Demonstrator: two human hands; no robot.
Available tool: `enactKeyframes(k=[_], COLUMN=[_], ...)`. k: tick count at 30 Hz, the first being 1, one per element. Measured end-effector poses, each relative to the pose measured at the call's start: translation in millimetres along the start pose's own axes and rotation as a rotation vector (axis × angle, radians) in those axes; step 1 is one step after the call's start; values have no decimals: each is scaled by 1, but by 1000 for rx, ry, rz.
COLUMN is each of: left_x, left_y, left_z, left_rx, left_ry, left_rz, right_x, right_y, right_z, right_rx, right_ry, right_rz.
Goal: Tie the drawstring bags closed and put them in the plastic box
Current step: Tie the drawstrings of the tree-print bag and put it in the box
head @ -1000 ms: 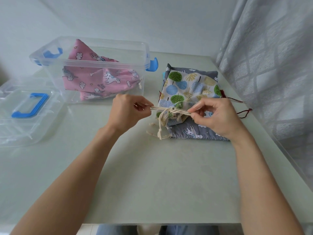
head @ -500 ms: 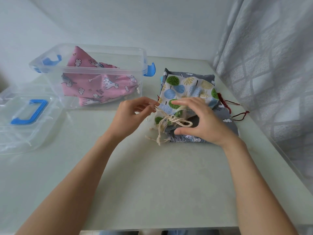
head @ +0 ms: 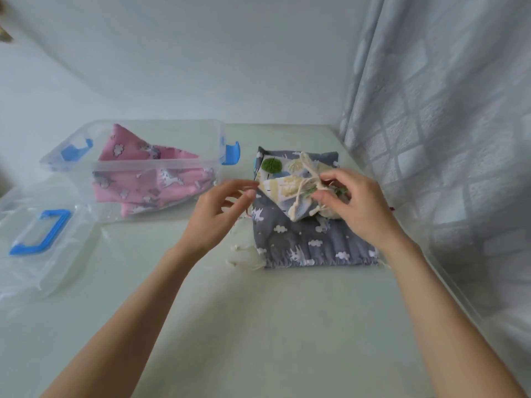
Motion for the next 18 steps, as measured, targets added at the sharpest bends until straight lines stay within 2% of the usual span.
enactKeyframes(k=[3,5,7,11,14,18], left_x=[24,47,68,87,92,92], left_y=[-11,-4,12,41,54,57], left_z=[29,49,71,96,99,99], left_rx=[72,32,-82,-213,-232,-237], left_ry=[26,48,94,183,215,140], left_rz=[194,349,485,656,694,607], right_x=[-14,-2,20,54,60,40], right_y=[-28,-51,-77,-115,-127,-119], right_z=[40,69,94,113,110,110], right_rx=[45,123,195,260,260,169], right_ry=[-41,43,156,356,418,301], right_rz=[-36,-69,-105,-183,-202,-222])
Point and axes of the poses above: each hand's wrist, its own z-axis towards the middle knuckle, its own x-axis out of the palm, y = z × x, the point moved 5 cm from there along z, towards the middle knuckle
